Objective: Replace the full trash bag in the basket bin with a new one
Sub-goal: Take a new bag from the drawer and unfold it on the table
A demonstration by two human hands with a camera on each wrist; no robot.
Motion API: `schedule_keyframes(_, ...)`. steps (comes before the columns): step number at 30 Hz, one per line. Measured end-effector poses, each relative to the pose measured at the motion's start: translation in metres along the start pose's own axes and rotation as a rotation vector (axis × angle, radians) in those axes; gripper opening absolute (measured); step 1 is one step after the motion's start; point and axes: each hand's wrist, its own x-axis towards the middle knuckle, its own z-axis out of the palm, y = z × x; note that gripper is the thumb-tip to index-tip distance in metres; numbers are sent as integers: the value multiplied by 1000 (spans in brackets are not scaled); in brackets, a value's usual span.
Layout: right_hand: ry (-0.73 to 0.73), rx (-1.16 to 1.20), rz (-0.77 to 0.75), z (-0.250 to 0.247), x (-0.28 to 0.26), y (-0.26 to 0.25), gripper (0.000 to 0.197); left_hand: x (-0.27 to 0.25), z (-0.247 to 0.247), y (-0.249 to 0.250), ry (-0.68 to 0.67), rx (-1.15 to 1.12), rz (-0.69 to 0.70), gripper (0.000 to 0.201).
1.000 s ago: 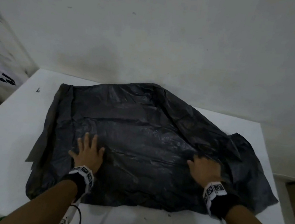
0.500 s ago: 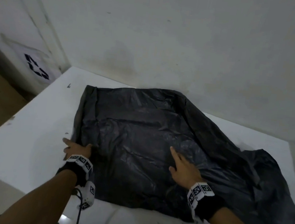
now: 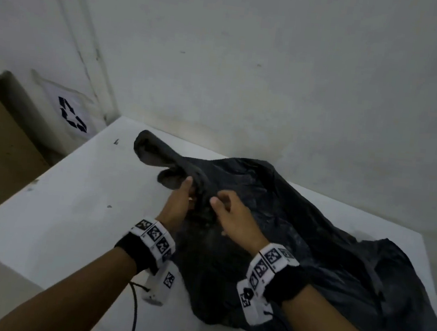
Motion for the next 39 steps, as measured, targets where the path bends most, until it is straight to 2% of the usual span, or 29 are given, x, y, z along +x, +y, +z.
schedule_keyframes(1, 49, -66, -8, -3, 2, -8, 41, -3, 9, 7, -29, -30, -9, 37)
schedule_keyframes(4, 155, -176, -75, -18, 6, -18, 27, -12, 22, 16, -93, -77, -45, 33)
schedule_keyframes(6, 160, -161, -113, -28, 4, -17, 29, -16, 27, 16, -176, -116, -97, 28)
schedule_keyframes(8, 147, -104, -108, -38, -1, -13, 32, -21, 33, 17, -239, -30, -115, 26)
schedule_keyframes(12, 154, 175, -7, -50, -17, 0, 34, -30, 51, 22, -269, -4, -101, 21)
schedule_keyframes(14, 204, 382, 81, -59, -27, 5, 28, -33, 58, 25, -264, -103, -123, 15)
schedule_keyframes(17, 235, 655, 200, -77, -44, 5, 25, -33, 64, 28, -208, -236, -154, 16)
schedule_keyframes(19, 243, 596, 166, -82, -50, 7, 30, -38, 69, 30, -254, -187, -106, 16)
schedule_keyframes(22, 249, 306, 67, -78, -49, 7, 40, -52, 84, 26, -348, -49, -27, 20)
schedule_keyframes(25, 358, 184, 38, -82, -43, 14, 42, -53, 95, 22, -330, -59, 9, 18)
schedule_keyframes(27, 405, 294, 132, -90, -41, 17, 48, -48, 99, 21, -313, -48, 11, 21)
schedule_keyframes(29, 415, 479, 228, -98, -43, 19, 44, -42, 101, 24, -302, -78, -34, 17)
schedule_keyframes(32, 350, 930, 276, -114, -50, 24, 36, -29, 88, 33, -256, -404, -253, 24)
schedule_keyframes(34, 362, 1200, 287, -128, -51, 32, 33, -19, 75, 39, -223, -651, -378, 33)
schedule_keyframes(37, 411, 1405, 278, -141, -50, 43, 35, -9, 61, 47, -230, -823, -387, 35)
schedule_keyframes(39, 367, 1450, 207, -146, -47, 42, 38, -9, 61, 52, -229, -872, -368, 38)
